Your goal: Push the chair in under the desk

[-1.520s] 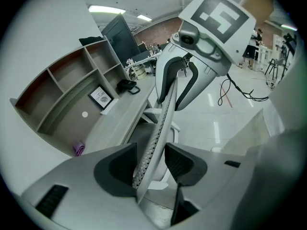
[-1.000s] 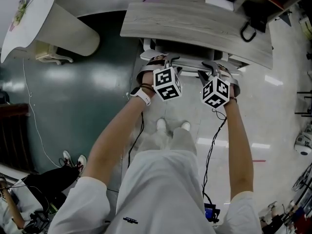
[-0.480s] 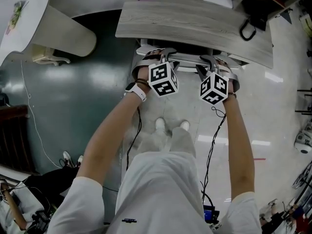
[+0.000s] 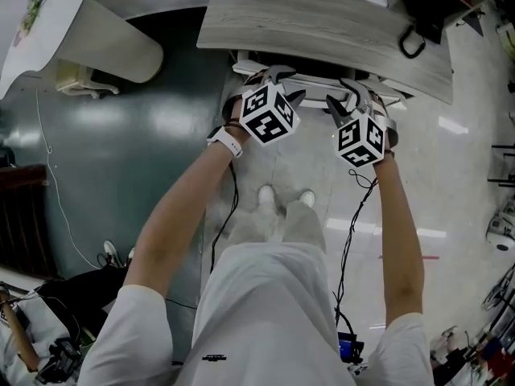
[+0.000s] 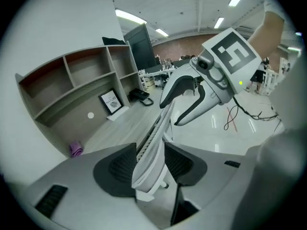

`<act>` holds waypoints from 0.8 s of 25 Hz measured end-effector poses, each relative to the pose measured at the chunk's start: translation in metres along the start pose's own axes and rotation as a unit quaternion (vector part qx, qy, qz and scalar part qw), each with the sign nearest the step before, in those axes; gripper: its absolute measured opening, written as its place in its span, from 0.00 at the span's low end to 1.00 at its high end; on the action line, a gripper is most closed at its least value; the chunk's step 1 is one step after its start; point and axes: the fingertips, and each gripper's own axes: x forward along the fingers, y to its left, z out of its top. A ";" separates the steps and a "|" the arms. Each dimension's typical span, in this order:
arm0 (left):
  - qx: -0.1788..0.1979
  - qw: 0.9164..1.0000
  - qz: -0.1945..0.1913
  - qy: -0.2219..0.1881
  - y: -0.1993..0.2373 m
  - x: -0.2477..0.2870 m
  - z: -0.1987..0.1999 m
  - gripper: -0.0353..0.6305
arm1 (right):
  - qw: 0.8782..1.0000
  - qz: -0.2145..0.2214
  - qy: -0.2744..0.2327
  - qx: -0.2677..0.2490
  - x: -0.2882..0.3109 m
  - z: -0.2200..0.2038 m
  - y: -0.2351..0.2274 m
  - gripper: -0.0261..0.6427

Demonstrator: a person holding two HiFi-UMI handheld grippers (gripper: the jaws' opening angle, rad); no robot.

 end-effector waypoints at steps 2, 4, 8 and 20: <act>-0.029 0.999 0.001 -0.019 -0.010 -0.015 0.003 0.33 | 1.000 -0.008 -0.013 0.009 -0.015 0.010 0.004 0.33; -0.055 0.998 0.000 -0.037 -0.024 -0.034 0.004 0.26 | 0.999 -0.017 -0.023 0.032 -0.032 0.020 0.009 0.32; -0.122 0.988 -0.002 -0.097 -0.044 -0.078 0.008 0.14 | 0.997 -0.038 -0.038 0.063 -0.069 0.037 0.021 0.20; -0.199 0.959 0.077 -0.187 -0.079 -0.203 0.019 0.06 | 0.966 -0.098 -0.123 0.207 -0.182 0.094 0.044 0.11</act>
